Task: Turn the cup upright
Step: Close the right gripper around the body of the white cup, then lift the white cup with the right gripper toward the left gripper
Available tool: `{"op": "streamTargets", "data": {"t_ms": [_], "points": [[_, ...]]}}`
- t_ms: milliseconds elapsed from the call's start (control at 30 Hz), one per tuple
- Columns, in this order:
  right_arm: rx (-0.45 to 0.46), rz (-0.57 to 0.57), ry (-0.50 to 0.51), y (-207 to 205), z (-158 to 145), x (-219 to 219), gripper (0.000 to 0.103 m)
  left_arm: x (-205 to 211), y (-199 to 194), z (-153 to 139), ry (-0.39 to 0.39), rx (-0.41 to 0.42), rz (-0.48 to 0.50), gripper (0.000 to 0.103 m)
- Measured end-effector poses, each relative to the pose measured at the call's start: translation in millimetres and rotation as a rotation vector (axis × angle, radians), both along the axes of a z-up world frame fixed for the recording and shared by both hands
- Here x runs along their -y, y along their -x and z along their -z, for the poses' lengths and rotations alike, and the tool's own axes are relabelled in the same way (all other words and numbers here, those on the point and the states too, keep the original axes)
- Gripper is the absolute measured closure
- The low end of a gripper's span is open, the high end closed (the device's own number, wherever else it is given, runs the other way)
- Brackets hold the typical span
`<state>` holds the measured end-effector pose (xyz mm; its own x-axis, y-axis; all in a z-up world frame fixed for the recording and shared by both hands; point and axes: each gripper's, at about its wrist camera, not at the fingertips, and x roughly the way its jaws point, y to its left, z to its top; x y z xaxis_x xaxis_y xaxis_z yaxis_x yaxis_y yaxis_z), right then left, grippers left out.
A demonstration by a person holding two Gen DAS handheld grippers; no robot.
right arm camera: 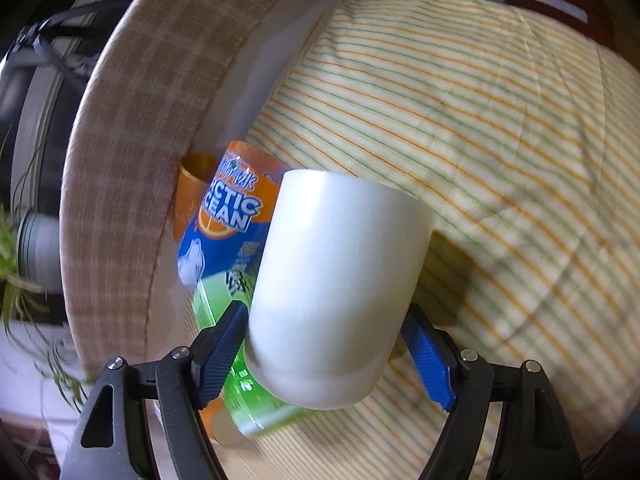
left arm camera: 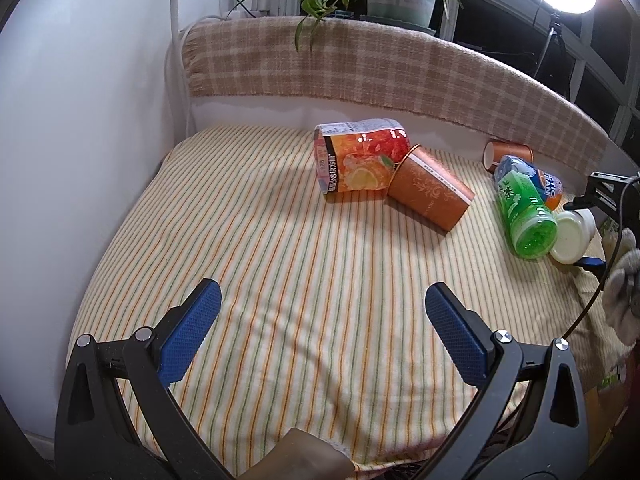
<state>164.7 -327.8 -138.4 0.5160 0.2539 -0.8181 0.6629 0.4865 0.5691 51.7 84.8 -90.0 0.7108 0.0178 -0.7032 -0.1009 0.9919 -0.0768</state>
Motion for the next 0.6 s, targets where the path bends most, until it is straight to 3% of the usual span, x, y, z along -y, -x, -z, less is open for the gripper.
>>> {"op": "streamTargets", "data": {"t_ms": [600], "points": [[0.100, -0.343, 0.185, 60, -27, -4, 0.025, 16, 7, -6, 0.002, -0.004, 0.010, 0.000]]}}
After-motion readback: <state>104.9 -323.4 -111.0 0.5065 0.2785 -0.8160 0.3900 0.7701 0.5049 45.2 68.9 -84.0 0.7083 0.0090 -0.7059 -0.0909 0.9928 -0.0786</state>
